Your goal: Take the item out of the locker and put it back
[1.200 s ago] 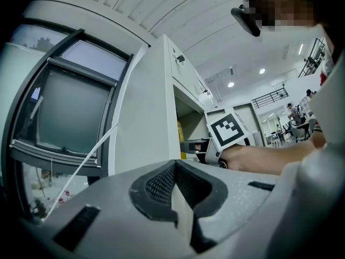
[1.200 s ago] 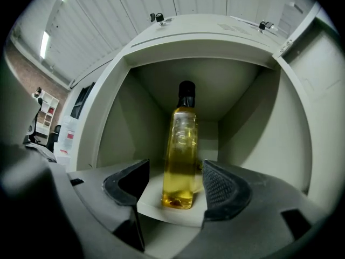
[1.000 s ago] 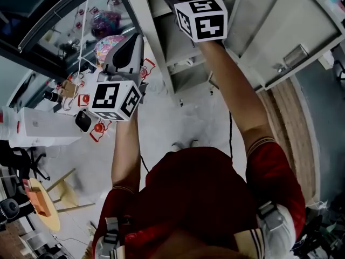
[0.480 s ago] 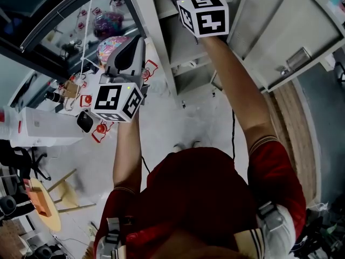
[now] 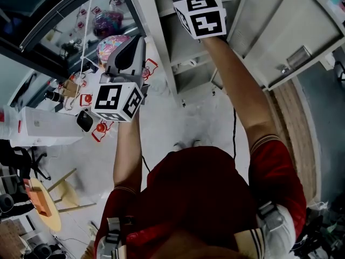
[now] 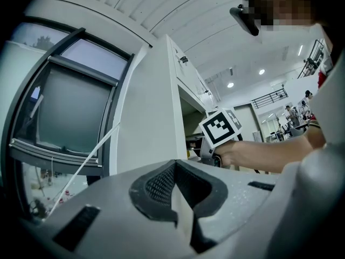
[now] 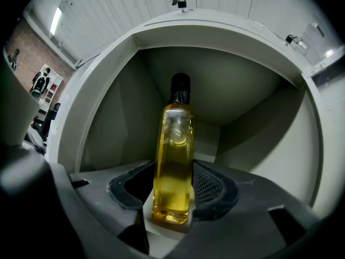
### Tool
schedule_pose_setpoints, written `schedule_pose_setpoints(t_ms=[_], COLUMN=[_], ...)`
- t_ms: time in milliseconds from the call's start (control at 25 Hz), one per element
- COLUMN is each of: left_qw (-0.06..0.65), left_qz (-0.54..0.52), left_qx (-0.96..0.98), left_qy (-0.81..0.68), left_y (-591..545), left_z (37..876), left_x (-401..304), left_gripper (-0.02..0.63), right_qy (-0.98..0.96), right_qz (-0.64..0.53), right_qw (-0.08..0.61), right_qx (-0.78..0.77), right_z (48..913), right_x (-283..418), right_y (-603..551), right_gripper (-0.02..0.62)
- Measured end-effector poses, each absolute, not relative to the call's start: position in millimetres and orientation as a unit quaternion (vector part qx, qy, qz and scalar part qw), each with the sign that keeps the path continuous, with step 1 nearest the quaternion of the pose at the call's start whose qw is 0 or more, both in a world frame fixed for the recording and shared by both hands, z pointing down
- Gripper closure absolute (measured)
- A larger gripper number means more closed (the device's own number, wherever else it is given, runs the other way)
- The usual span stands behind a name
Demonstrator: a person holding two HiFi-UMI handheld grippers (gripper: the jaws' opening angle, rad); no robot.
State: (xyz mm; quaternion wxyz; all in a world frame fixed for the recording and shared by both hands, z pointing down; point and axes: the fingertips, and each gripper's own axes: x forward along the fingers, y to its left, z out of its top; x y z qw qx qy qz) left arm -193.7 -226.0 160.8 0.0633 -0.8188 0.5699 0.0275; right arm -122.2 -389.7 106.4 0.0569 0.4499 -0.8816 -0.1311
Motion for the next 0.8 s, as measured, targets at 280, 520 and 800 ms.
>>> schedule_pose_setpoints(t_ms=[280, 520, 800], left_qw=[0.063, 0.063, 0.065], left_qz=[0.030, 0.034, 0.037], left_qx=[-0.819, -0.821, -0.823], left_qy=[0.569, 0.566, 0.563], left_y=[-223, -220, -212], left_z=[162, 161, 159], left_x=[-195, -191, -184], left_gripper=[0.600, 0.600, 0.600], right_qy=[-0.877, -0.870, -0.863], right_qz=[-0.158, -0.180, -0.198], right_qw=[0.078, 0.104, 0.123], right_qx=[0.447, 0.447, 0.448], right_z=[106, 106, 105], right_x=[-125, -123, -114], right_y=[-379, -371, -359], right_gripper=[0.400, 0.402, 0.402])
